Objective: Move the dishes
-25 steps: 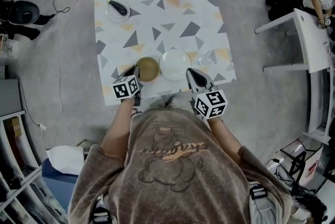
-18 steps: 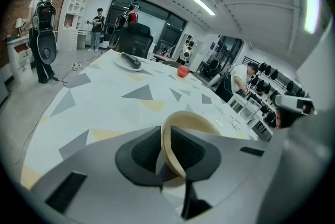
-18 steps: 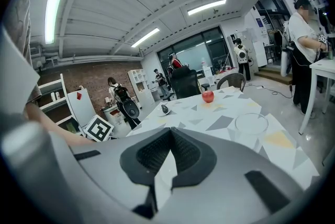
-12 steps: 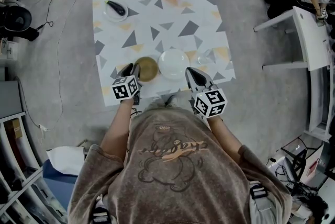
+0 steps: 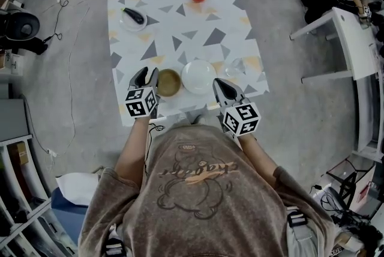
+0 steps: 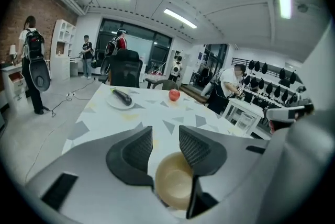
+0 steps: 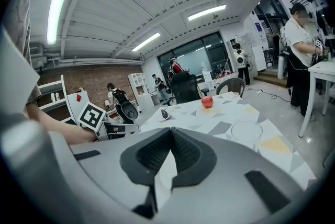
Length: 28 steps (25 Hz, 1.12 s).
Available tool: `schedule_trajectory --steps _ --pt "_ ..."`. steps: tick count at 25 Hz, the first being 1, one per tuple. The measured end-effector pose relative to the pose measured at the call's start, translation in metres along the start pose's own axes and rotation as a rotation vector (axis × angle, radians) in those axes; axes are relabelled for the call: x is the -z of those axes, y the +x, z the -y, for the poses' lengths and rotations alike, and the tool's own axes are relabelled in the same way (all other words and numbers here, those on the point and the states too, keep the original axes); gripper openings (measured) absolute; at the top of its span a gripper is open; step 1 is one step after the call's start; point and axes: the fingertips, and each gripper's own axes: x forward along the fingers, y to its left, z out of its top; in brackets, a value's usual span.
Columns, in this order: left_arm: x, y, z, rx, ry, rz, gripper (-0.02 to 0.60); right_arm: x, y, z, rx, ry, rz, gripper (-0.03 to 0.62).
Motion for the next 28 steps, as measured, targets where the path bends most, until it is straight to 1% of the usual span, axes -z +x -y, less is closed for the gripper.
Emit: schedule_trajectory --steps 5,9,14,17,21,28 --pt "-0.041 -0.015 0.020 0.046 0.069 0.080 0.149 -0.011 -0.008 0.000 0.013 -0.003 0.038 -0.002" --pt "-0.066 -0.030 0.044 0.095 0.126 0.142 0.149 -0.020 -0.017 0.002 0.027 -0.008 0.068 -0.002" --pt "-0.085 -0.052 0.072 0.157 0.157 0.200 0.149 -0.034 -0.031 0.003 0.052 -0.015 0.110 -0.002" --pt "-0.088 -0.067 0.086 0.189 0.156 0.228 0.152 -0.041 -0.038 0.004 0.066 -0.020 0.135 -0.002" --pt "-0.083 -0.081 0.095 0.205 0.159 0.248 0.153 -0.047 -0.047 0.004 0.083 -0.038 0.158 -0.002" --pt "-0.074 -0.091 0.099 0.212 0.232 0.291 0.153 -0.050 -0.061 0.006 0.159 -0.141 0.181 -0.002"
